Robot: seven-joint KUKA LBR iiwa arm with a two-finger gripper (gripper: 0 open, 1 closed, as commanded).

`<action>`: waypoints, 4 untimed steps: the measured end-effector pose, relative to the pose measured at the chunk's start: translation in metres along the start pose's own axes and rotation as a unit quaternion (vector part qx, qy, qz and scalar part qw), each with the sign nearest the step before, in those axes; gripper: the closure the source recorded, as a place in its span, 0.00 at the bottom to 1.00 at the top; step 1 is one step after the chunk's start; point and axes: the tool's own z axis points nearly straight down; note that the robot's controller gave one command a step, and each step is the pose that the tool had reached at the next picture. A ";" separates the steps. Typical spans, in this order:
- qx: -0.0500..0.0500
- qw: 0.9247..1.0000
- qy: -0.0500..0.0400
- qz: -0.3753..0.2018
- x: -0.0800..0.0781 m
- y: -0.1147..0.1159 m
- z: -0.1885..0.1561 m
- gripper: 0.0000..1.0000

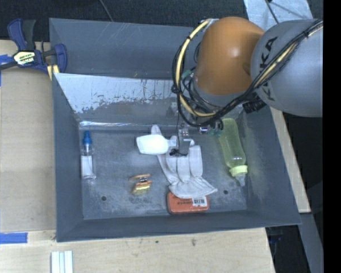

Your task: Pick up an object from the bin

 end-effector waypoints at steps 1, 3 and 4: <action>0.000 1.000 -0.004 0.000 -0.002 0.000 -0.005 0.00; 0.000 1.000 -0.002 0.001 -0.002 -0.079 0.047 0.00; 0.001 1.000 -0.006 0.003 -0.010 -0.091 0.078 0.00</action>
Offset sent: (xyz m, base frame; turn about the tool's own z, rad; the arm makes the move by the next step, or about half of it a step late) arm 0.0197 -0.0205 -0.0681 0.0342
